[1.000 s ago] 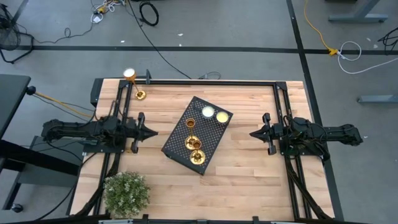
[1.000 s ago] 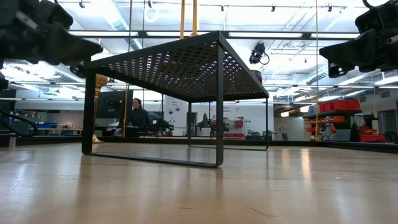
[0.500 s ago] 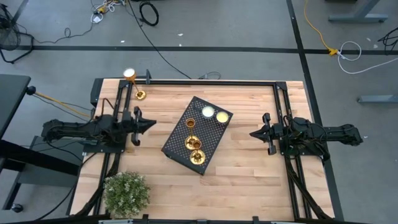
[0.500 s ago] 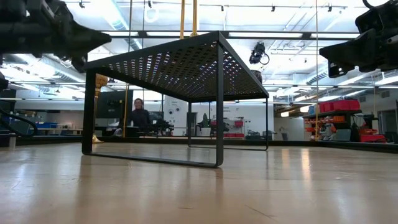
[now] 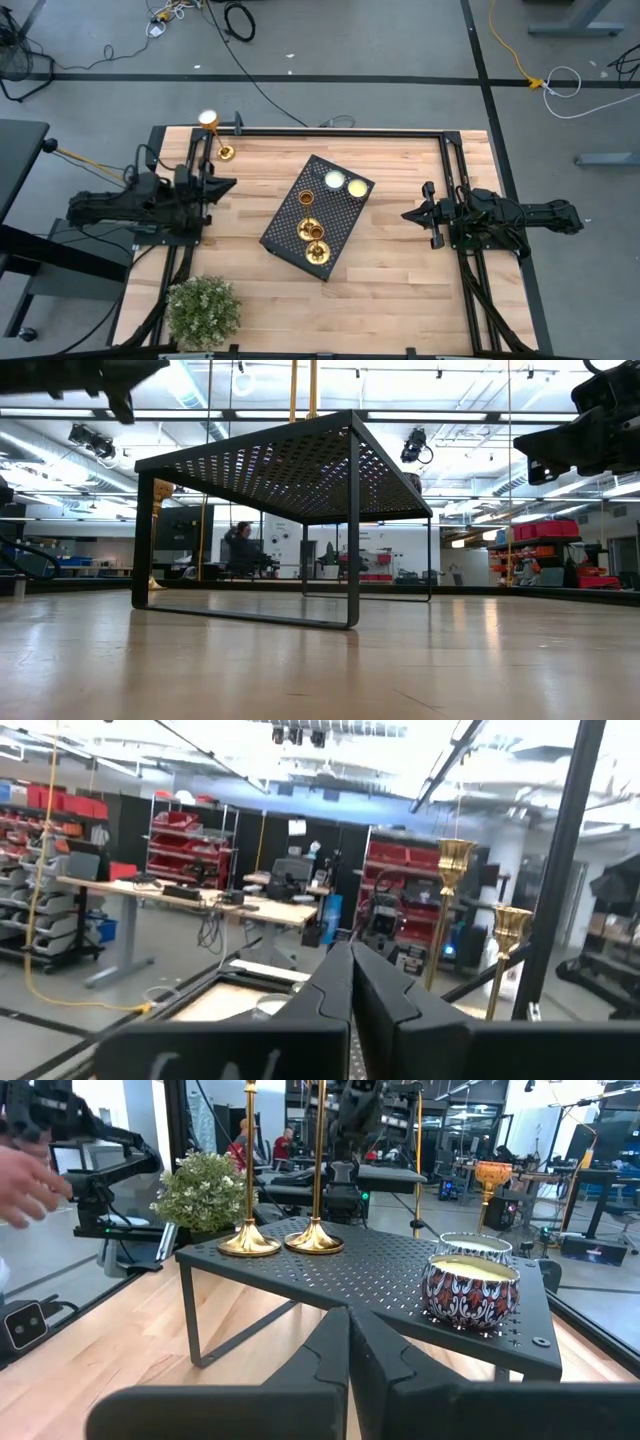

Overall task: Stock candles on shelf
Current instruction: Put the orange scented candle on the shelf

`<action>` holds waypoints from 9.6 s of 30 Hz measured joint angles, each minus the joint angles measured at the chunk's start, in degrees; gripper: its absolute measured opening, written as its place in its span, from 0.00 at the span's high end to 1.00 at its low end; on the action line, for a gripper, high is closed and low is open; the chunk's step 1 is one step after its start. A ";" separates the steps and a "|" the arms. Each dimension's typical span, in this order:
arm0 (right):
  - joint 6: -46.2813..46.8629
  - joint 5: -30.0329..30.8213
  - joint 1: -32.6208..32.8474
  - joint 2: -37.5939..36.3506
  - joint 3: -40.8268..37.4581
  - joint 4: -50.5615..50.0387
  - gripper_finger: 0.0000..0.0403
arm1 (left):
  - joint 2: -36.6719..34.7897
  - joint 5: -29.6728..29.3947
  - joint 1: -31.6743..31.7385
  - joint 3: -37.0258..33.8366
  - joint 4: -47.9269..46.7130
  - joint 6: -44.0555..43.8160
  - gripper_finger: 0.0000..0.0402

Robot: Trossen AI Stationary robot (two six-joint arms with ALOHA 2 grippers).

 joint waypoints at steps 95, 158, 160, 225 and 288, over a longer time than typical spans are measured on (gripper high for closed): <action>0.00 0.00 0.01 -0.02 0.02 0.17 0.98 | 39.53 -7.55 13.92 47.79 -54.10 3.69 0.37; 0.00 -0.02 0.01 -0.02 0.02 0.15 0.98 | 47.16 -1.37 38.24 52.58 -71.13 -1.69 0.13; 0.00 -0.02 -0.01 -0.02 0.02 0.15 0.98 | 47.15 -1.37 37.96 52.58 -71.07 -1.69 0.13; 0.00 0.00 0.01 -0.02 0.02 0.15 0.98 | 39.37 -7.13 37.40 36.67 -44.81 2.06 0.13; 0.00 0.00 0.01 -0.02 0.02 0.17 0.98 | 57.72 1.32 54.09 65.38 -77.43 1.81 0.02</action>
